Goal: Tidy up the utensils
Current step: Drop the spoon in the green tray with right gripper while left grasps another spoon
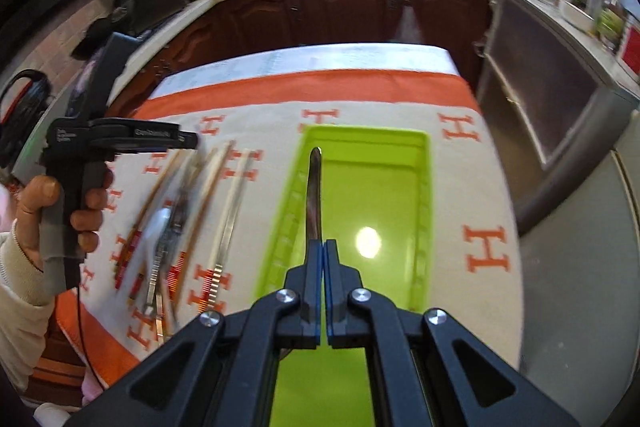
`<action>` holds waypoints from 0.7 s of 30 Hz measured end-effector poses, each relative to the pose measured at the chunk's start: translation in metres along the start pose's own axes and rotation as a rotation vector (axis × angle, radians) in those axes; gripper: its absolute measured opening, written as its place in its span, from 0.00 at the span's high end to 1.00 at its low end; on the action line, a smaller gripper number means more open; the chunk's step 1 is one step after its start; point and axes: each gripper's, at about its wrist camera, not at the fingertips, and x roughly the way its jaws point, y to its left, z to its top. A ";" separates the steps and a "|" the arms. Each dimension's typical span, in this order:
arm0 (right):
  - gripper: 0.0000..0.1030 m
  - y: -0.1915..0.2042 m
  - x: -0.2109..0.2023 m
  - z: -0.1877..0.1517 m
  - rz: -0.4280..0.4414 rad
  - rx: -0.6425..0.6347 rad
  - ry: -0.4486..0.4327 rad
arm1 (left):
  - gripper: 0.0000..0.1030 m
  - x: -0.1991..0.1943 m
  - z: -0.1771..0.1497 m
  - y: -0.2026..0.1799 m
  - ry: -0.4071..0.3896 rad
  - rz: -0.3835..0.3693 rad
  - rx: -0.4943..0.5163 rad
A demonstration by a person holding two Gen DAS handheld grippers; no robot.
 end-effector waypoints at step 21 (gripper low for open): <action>0.94 -0.031 0.015 -0.027 -0.071 0.084 0.069 | 0.97 0.038 0.005 -0.014 -0.007 0.092 -0.017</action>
